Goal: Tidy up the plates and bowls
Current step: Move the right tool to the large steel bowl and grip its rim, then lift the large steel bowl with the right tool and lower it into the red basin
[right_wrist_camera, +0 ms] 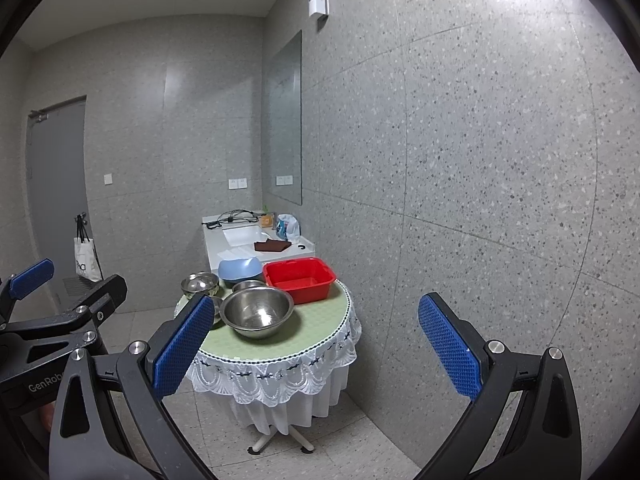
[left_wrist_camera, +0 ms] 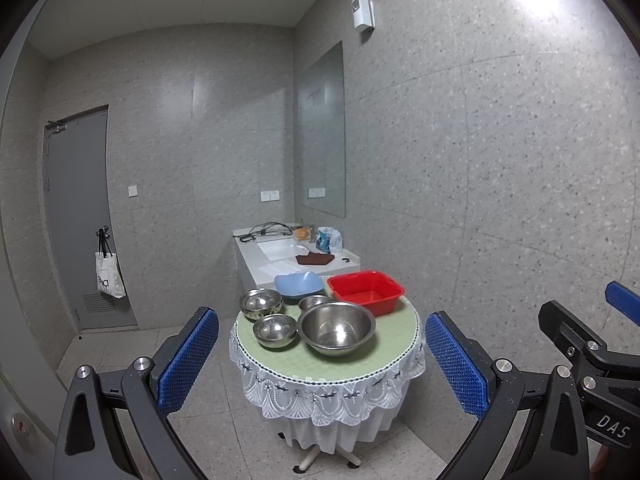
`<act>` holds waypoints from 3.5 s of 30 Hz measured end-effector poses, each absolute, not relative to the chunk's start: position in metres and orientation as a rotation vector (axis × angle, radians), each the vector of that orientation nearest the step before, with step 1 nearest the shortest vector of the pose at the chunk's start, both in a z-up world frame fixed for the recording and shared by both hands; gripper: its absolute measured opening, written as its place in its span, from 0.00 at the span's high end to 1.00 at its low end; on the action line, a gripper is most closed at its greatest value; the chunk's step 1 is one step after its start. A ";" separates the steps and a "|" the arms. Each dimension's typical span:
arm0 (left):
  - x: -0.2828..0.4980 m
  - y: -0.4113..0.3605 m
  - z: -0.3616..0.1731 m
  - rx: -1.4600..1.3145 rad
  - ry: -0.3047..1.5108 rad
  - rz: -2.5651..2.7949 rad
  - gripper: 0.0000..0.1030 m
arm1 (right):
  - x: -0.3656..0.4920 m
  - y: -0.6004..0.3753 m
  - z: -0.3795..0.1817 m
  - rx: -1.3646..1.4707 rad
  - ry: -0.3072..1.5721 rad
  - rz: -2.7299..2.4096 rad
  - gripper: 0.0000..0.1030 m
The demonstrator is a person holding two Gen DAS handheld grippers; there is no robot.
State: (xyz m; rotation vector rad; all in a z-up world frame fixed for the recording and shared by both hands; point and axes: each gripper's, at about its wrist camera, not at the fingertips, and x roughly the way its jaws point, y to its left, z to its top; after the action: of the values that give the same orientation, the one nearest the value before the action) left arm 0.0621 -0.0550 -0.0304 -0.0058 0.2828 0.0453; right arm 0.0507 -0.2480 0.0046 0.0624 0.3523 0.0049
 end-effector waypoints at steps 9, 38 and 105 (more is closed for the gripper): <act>0.125 -0.031 -0.047 -0.011 0.359 0.063 0.01 | 0.102 -0.225 -0.025 0.069 0.427 0.059 0.00; 0.610 0.142 -0.137 0.005 0.787 -0.211 0.03 | 0.420 -0.140 -0.194 0.172 0.871 -0.070 0.00; 1.010 -0.028 -0.245 0.273 1.071 -0.411 0.84 | 0.719 -0.274 -0.317 0.468 1.235 -0.028 0.79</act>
State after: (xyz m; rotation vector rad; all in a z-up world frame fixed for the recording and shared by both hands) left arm 1.0103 -0.0284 -0.2453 0.2731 1.0713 -0.4115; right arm 0.7195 -0.2744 -0.3174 0.4678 1.2350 -0.0281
